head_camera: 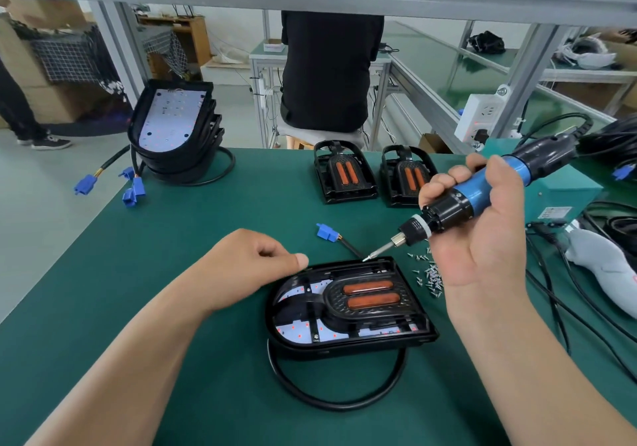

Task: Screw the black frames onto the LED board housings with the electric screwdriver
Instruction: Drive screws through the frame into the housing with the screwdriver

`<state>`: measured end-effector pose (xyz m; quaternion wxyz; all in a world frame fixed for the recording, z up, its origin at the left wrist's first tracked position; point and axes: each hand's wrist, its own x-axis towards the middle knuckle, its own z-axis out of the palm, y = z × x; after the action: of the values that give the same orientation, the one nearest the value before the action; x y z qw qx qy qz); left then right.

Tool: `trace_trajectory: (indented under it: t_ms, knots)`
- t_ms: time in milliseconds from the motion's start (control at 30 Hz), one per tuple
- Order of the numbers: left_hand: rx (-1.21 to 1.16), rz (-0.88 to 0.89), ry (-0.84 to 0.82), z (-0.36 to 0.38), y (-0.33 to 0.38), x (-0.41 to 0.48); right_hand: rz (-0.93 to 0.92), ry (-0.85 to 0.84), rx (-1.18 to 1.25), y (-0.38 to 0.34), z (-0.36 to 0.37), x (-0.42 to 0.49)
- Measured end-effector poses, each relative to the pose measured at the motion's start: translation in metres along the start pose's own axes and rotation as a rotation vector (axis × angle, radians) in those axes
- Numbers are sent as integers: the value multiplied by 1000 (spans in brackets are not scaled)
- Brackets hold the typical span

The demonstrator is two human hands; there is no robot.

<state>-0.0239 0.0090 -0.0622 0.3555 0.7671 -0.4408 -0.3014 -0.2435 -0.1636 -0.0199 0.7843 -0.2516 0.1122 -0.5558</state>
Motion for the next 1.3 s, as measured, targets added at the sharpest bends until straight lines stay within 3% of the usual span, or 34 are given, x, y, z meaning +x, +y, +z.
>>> trace_trajectory:
  t_ms: [233, 500, 1300]
  knots:
    - [104, 77, -35, 4, 1, -1, 0, -61, -54, -9, -9, 11]
    - [41, 100, 154, -3, -9, 7, -4, -203, -159, -14, -5, 6]
    - [49, 164, 194, -1, -23, 17, -12, -377, -330, -7, -2, -2]
